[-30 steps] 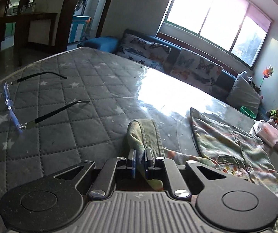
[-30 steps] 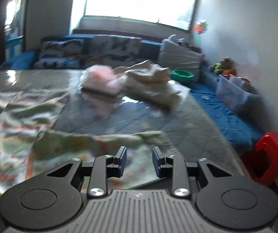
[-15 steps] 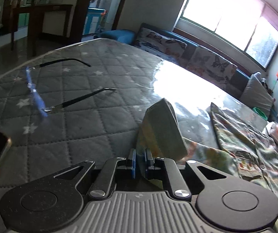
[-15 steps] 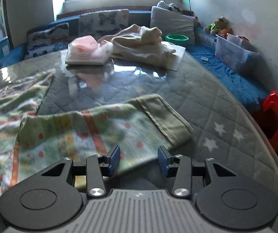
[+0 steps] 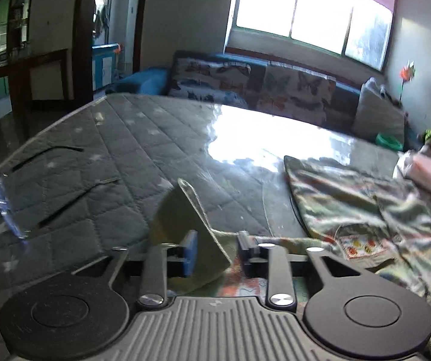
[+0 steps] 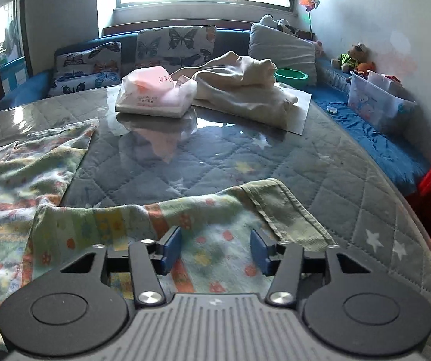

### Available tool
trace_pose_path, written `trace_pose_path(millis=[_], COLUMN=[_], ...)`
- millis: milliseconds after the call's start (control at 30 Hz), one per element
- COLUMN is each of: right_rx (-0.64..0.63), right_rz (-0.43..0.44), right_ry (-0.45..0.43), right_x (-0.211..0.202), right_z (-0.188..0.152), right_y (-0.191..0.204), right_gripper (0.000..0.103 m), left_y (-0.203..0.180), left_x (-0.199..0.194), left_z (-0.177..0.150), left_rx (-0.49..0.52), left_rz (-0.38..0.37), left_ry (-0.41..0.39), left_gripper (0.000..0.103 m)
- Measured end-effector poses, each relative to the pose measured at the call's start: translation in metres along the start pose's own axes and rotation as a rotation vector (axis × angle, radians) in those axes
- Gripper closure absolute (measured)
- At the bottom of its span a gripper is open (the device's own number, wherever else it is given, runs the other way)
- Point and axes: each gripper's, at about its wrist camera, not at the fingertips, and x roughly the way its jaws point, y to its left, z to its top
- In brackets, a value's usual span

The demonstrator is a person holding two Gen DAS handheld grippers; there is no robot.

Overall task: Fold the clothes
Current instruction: 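Fold the hem over the garment body with the right gripper and release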

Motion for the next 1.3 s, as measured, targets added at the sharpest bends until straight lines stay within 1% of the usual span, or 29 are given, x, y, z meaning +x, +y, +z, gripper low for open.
trace_pose_path(millis=[33, 67, 100, 133, 167, 233, 267, 400, 533, 567, 600, 700, 800, 833, 933, 967, 1033, 1100, 1167, 1233, 1300], right_rx=[-0.004, -0.004, -0.003, 0.0, 0.005, 0.013, 0.016, 0.035, 0.055, 0.058, 0.06, 0.07, 0.076, 0.077, 0.086, 0.082, 0.066, 0.077, 0.099, 0.128, 0.148], right_rz=[-0.002, -0.006, -0.012, -0.017, -0.02, -0.026, -0.032, -0.057, -0.065, -0.064, -0.064, -0.059, -0.058, -0.062, -0.077, -0.086, -0.098, -0.111, -0.122, -0.115, -0.09], right_ry=[0.0, 0.0, 0.001, 0.002, 0.003, 0.004, 0.004, 0.005, 0.005, 0.004, 0.003, 0.004, 0.008, 0.01, 0.018, 0.021, 0.021, 0.016, 0.01, 0.01, 0.01], right_x=[0.001, 0.001, 0.002, 0.003, 0.003, 0.005, 0.005, 0.006, 0.005, 0.004, 0.004, 0.003, 0.003, 0.003, 0.001, 0.0, -0.001, -0.001, 0.001, 0.003, 0.002], right_z=[0.0, 0.0, 0.001, 0.001, 0.001, 0.002, 0.002, 0.0, -0.002, -0.003, -0.004, -0.004, -0.004, -0.004, -0.004, -0.004, -0.003, -0.003, -0.003, -0.004, -0.005], right_y=[0.0, -0.001, -0.004, -0.006, -0.009, -0.014, -0.017, -0.026, -0.033, -0.033, -0.033, -0.035, -0.036, -0.036, -0.039, -0.04, -0.041, -0.045, -0.051, -0.058, -0.063], right_gripper=[0.047, 0.041, 0.038, 0.038, 0.038, 0.038, 0.037, 0.033, 0.033, 0.033, 0.032, 0.032, 0.032, 0.032, 0.032, 0.033, 0.033, 0.034, 0.034, 0.036, 0.051], left_y=[-0.004, -0.007, -0.007, -0.007, -0.004, 0.006, 0.012, 0.046, 0.076, 0.081, 0.085, 0.082, 0.063, 0.056, 0.033, 0.026, 0.01, -0.01, -0.034, -0.061, -0.087], left_x=[0.005, 0.01, 0.016, 0.019, 0.02, 0.017, 0.015, 0.01, 0.004, 0.002, 0.0, -0.011, -0.013, -0.012, -0.006, -0.004, -0.004, -0.002, -0.006, -0.01, -0.013], left_z=[-0.001, -0.003, -0.005, -0.005, -0.006, -0.004, -0.003, 0.0, -0.001, -0.001, -0.001, -0.001, 0.004, 0.004, 0.003, 0.003, 0.001, -0.001, -0.003, -0.005, -0.006], left_rx=[0.013, 0.034, 0.055, 0.069, 0.07, 0.044, 0.038, 0.006, -0.029, -0.044, -0.06, -0.079, -0.076, -0.066, -0.023, -0.017, 0.003, 0.043, 0.088, 0.136, 0.188], left_rz=[0.016, 0.036, 0.065, 0.09, 0.102, 0.106, 0.13, 0.232, 0.332, 0.35, 0.352, 0.291, 0.194, 0.168, 0.121, 0.093, 0.022, -0.059, -0.151, -0.252, -0.345], left_ry=[0.012, 0.018, 0.026, 0.038, 0.039, 0.031, 0.024, 0.005, 0.002, 0.005, 0.006, -0.005, -0.005, -0.003, 0.008, 0.019, 0.041, 0.058, 0.067, 0.077, 0.08], left_gripper=[0.056, 0.057, 0.057, 0.06, 0.069, 0.079, 0.086, 0.086, 0.086, 0.086, 0.086, 0.085, 0.085, 0.085, 0.084, 0.084, 0.084, 0.084, 0.082, 0.081, 0.08])
